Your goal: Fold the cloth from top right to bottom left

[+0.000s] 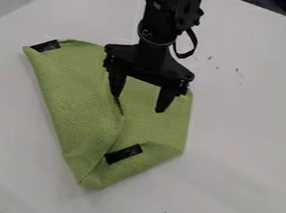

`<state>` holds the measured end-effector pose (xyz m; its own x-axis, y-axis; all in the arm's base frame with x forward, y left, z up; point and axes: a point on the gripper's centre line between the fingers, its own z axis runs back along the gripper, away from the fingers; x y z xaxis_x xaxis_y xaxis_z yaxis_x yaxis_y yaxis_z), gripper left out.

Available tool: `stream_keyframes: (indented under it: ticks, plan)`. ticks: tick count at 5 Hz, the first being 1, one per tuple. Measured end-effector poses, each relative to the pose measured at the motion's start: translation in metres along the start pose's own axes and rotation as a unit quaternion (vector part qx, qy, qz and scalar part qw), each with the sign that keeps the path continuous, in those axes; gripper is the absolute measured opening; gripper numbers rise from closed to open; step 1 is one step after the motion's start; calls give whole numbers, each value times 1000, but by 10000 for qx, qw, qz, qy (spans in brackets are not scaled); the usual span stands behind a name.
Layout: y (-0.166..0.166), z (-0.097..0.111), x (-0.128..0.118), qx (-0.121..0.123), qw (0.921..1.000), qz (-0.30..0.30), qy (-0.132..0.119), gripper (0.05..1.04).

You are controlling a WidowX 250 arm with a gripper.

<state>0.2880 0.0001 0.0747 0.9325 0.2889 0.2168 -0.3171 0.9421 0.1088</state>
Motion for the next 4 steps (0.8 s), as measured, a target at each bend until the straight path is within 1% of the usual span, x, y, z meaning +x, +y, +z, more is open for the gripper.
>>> stream_keyframes:
  ticks: [1,2,3,4]
  plan:
    - [-1,-7,-2,48,9999,-56,119,1005]
    - [-8,-14,12,-10,9989,-464,50,1005]
    - [-9,-21,36,-116,9964,-838,-46,1005]
    - [-14,-27,60,-286,9914,-1268,-172,1005]
